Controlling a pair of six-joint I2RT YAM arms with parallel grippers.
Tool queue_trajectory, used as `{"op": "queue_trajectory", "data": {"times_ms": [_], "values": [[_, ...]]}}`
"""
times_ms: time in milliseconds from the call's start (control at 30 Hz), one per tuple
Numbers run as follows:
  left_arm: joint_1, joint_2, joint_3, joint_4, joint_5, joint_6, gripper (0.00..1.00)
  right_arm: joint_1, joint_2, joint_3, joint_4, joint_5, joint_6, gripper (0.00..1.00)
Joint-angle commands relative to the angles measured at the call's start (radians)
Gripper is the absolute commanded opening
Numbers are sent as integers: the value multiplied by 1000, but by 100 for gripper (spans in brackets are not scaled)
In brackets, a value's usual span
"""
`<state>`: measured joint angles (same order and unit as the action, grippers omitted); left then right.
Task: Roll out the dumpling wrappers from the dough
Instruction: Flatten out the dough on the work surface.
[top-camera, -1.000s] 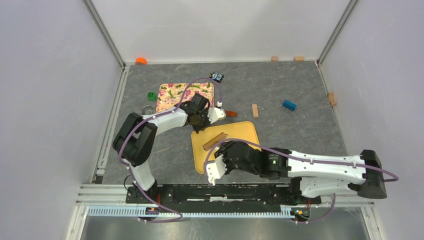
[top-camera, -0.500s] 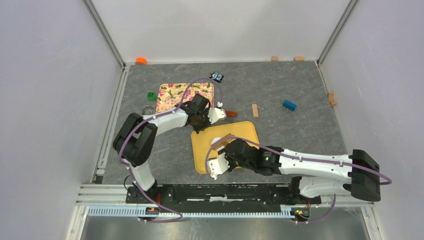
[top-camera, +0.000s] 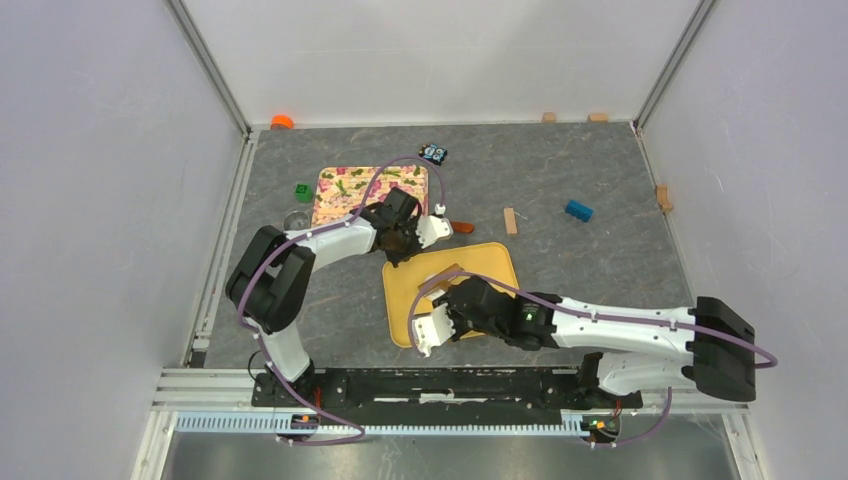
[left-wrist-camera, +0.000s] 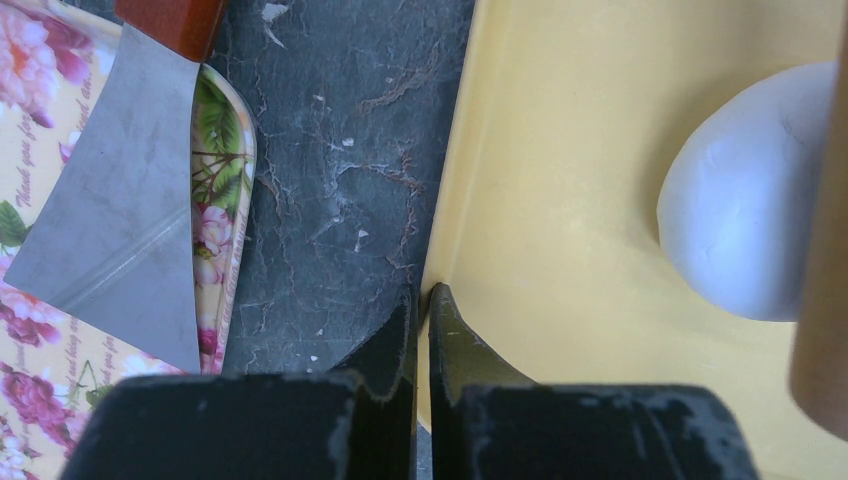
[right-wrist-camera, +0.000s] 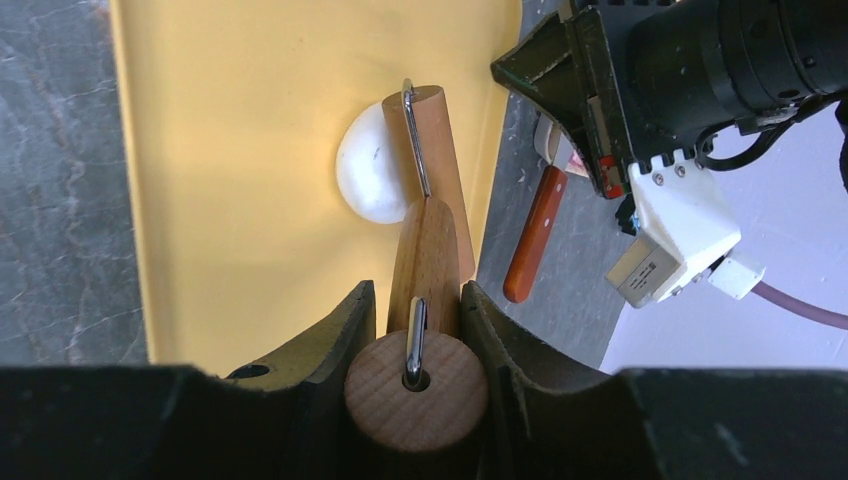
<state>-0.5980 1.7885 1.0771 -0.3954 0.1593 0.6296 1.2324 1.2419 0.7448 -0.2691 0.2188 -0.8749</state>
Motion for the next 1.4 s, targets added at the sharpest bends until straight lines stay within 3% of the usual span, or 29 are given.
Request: {"op": "queue_trajectory", "data": {"times_ms": [0, 333, 633, 933, 1200, 1367], "values": [[-5, 104, -52, -23, -43, 26, 2, 45, -47, -55, -137, -48, 75, 0], [-9, 104, -53, -23, -46, 29, 2, -1, 82, -16, -50, -107, -5, 0], [-10, 106, -52, -23, -50, 29, 2, 87, -46, -79, -156, -51, 120, 0], [-12, 109, -51, -23, -56, 27, 2, 36, 88, -21, -89, -79, 19, 0], [-13, 107, -52, -23, -54, 29, 2, 138, -16, -62, -223, -15, 160, 0], [-13, 107, -54, -22, -56, 29, 2, 98, 26, -78, -144, -35, 84, 0]]}}
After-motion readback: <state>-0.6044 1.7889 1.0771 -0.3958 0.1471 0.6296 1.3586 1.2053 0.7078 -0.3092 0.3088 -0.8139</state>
